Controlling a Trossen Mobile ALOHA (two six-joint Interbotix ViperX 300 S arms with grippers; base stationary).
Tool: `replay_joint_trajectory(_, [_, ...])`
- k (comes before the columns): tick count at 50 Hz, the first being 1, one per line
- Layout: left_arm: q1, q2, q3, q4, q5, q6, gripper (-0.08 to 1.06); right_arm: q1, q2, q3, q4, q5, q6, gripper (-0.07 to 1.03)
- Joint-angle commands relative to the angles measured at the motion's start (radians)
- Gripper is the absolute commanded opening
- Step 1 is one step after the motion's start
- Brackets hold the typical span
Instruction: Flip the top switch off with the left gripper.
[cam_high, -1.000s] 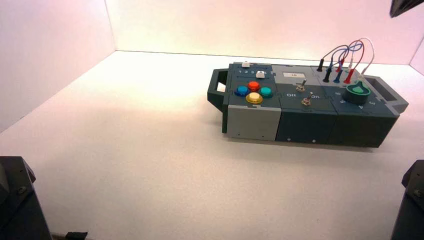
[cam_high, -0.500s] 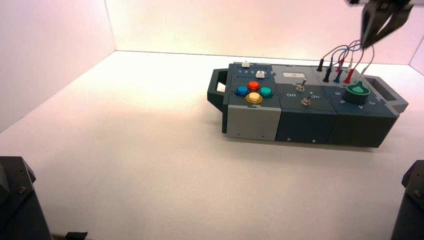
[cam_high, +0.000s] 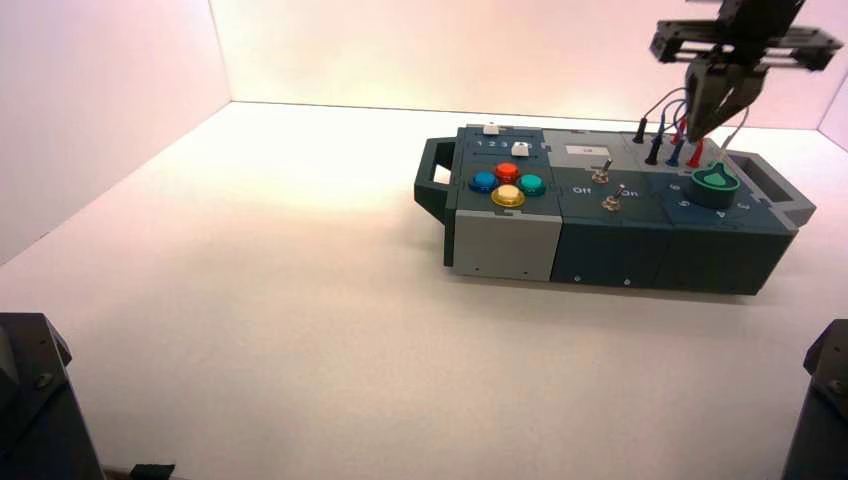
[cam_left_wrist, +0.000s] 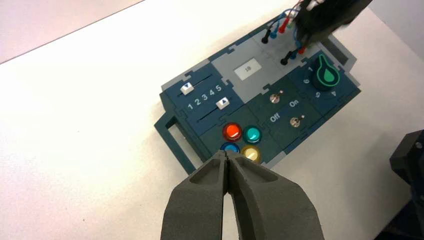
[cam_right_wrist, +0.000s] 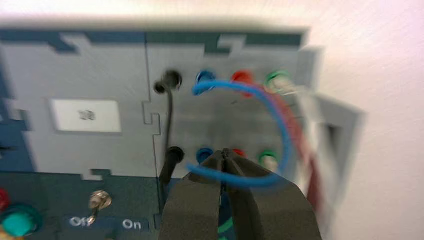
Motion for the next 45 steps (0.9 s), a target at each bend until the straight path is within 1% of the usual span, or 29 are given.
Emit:
replay_joint_trajectory(1, [-0.015,0.000,-0.058,0.000,0.008,0.003,-0.03,0.000,0.037,0.006,0.008,-0.003,-0.002,-0.02])
replay_joint_trajectory(5, [-0.023,0.008,-0.072,0.000,0.015,0.005,-0.03,0.002,0.060,0.011,0.015,-0.002,-0.002,-0.02])
replay_joint_trajectory(7, [-0.034,0.026,-0.089,0.000,0.020,0.011,-0.03,0.002,0.074,0.012,0.018,-0.002,-0.005,-0.02])
replay_joint_trajectory(12, [-0.060,0.064,-0.117,0.002,0.023,0.011,-0.03,0.002,0.086,0.006,0.021,0.003,-0.006,-0.02])
replay_joint_trajectory(16, [-0.098,0.112,-0.150,0.000,0.034,0.017,-0.03,0.002,0.086,0.002,0.021,0.005,-0.008,-0.02])
replay_joint_trajectory(23, [-0.166,0.207,-0.215,0.000,0.067,0.043,-0.03,0.006,0.081,0.000,0.025,0.008,-0.008,-0.02])
replay_joint_trajectory(27, [-0.204,0.272,-0.259,0.000,0.091,0.061,-0.03,0.008,0.080,0.000,0.025,0.008,-0.008,-0.02])
replay_joint_trajectory(34, [-0.241,0.362,-0.330,0.000,0.133,0.098,-0.03,0.008,0.078,-0.002,0.025,0.008,-0.011,-0.02])
replay_joint_trajectory(45, [-0.255,0.476,-0.431,0.002,0.222,0.184,-0.03,0.011,0.071,0.000,0.028,0.009,-0.014,-0.02])
